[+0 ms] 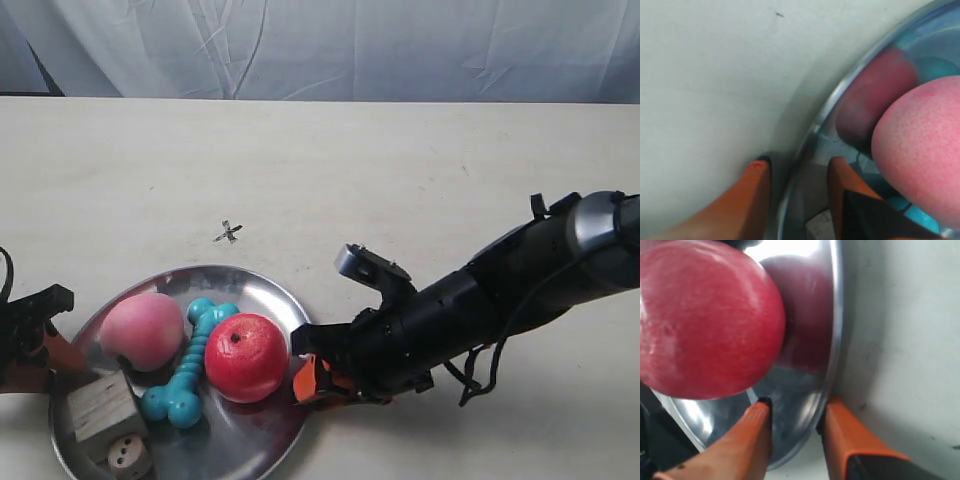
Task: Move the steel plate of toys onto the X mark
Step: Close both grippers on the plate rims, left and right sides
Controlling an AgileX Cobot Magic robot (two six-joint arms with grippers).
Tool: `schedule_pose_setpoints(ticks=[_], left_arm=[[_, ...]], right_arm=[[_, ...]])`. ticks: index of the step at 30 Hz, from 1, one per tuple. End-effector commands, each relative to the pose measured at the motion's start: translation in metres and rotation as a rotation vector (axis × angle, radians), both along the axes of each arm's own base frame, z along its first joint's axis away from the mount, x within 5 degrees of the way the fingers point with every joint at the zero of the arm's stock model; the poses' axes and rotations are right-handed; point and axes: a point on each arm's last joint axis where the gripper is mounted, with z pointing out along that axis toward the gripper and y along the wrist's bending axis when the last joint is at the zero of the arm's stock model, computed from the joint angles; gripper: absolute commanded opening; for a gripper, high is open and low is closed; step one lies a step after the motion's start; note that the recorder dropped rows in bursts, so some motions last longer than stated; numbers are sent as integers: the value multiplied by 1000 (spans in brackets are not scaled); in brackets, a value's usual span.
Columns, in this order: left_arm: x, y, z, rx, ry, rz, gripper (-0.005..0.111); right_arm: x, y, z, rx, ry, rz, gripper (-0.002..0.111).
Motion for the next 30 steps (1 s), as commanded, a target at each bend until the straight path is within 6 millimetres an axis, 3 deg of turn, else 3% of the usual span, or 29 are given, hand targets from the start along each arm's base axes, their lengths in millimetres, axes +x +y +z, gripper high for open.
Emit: schedule_pose_setpoints(ticks=[1, 6, 10, 11, 20, 25, 30], left_arm=[[0, 0, -1, -1, 1, 13, 37], [0, 0, -1, -1, 0, 15, 35], [0, 0, -1, 1, -1, 16, 27], [0, 0, -1, 1, -1, 14, 25], [-6, -1, -14, -5, 54, 34, 19], [-6, -1, -15, -8, 61, 33, 0], [-6, -2, -14, -18, 61, 46, 0]], right_arm=[[2, 3, -3, -26, 8, -29, 32], [3, 2, -4, -46, -3, -40, 29], [4, 1, -4, -49, -5, -42, 1], [4, 1, -4, -49, -5, -42, 0], [3, 2, -4, -46, -3, -40, 2], [4, 2, -3, -34, 4, -53, -1], [6, 4, -2, -13, 11, -86, -1]])
